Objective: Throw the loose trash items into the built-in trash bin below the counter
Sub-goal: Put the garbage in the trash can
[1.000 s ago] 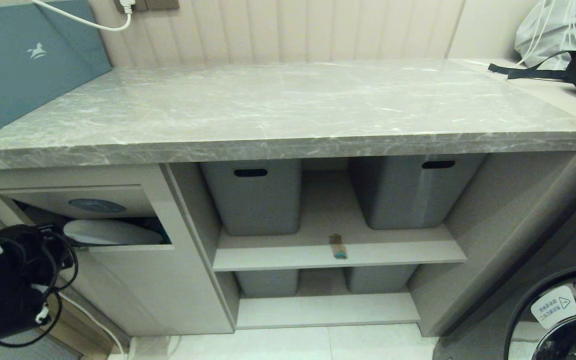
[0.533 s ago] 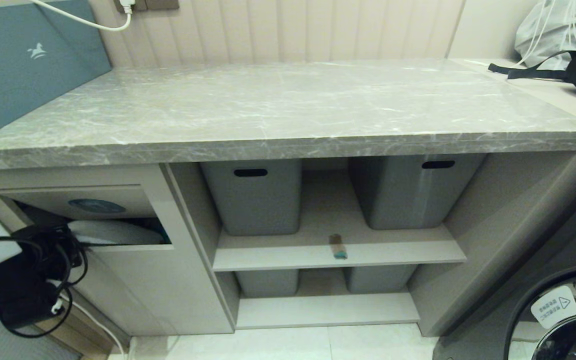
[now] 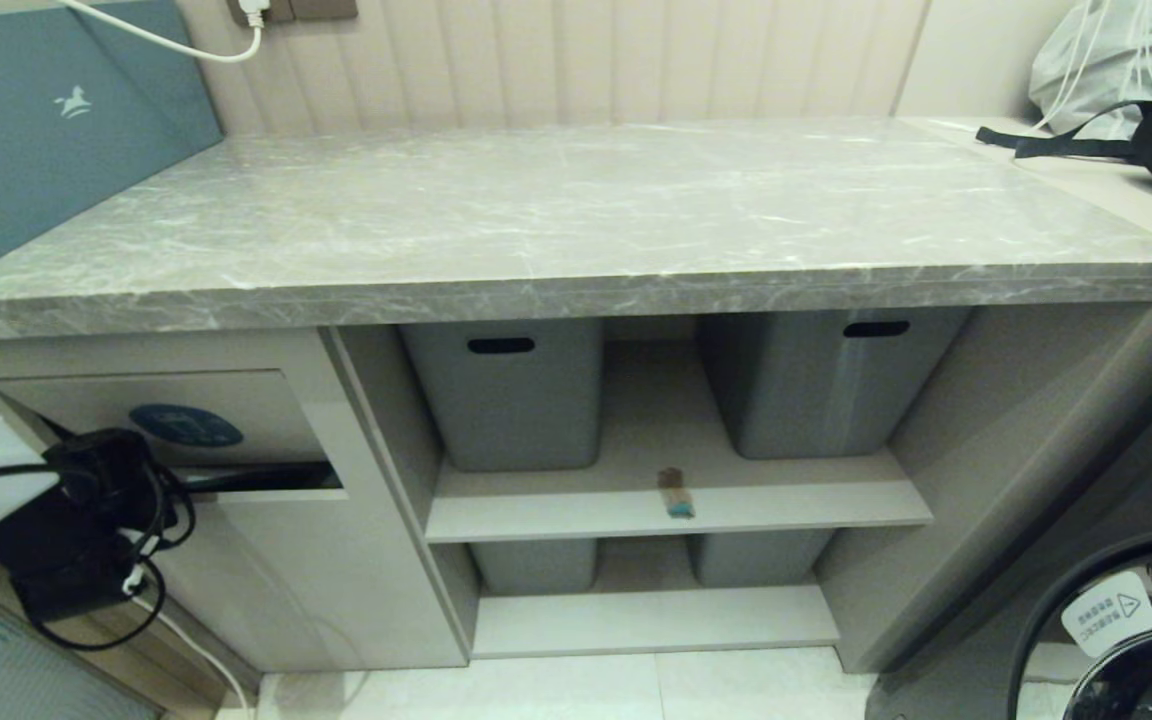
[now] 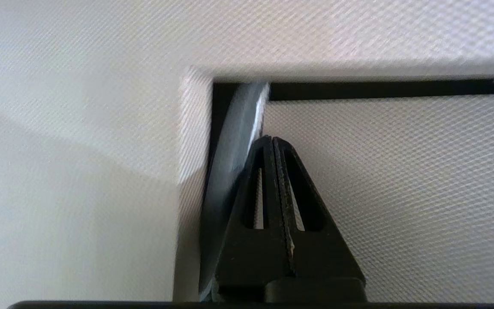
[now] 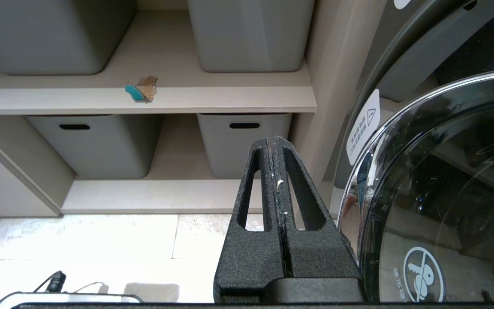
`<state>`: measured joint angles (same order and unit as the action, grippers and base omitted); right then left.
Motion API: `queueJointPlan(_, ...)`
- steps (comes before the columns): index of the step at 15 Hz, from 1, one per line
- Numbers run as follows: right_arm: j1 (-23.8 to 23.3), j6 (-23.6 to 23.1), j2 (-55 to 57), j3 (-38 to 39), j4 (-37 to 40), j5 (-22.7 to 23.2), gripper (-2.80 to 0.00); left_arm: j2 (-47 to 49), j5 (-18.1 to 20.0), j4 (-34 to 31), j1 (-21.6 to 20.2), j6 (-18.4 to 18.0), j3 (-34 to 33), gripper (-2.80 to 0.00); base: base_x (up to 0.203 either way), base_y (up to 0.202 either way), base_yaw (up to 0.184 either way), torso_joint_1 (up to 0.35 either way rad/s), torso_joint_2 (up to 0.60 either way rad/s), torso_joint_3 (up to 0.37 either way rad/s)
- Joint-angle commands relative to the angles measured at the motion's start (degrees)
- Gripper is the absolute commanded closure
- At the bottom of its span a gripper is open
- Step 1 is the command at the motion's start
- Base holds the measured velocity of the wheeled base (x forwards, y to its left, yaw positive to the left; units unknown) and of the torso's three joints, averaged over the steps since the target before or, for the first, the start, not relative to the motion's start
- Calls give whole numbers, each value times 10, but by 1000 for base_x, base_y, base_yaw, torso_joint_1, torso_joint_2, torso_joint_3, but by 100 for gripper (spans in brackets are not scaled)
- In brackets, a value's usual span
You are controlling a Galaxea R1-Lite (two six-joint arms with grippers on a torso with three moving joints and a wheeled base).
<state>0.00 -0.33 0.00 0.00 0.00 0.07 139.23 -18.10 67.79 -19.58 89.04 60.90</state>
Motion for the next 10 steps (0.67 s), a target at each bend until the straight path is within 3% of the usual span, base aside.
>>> queueJointPlan(1,0,0,0,0,0,0,0,-27,-12,-14,8,33,0,0,0,0,0,0,0,0)
queueJointPlan(5,0,0,0,0,0,0,0,-99,-22,-22,34,57,-57,0,0,0,0,0,0,0)
queueJointPlan(7,0,0,0,0,0,0,0,-132,-22,-18,41,61,-118,0,0,0,0,0,0,0)
queueJointPlan(10,0,0,0,0,0,0,0,-143,-25,-2,8,77,-156,0,0,0,0,0,0,0)
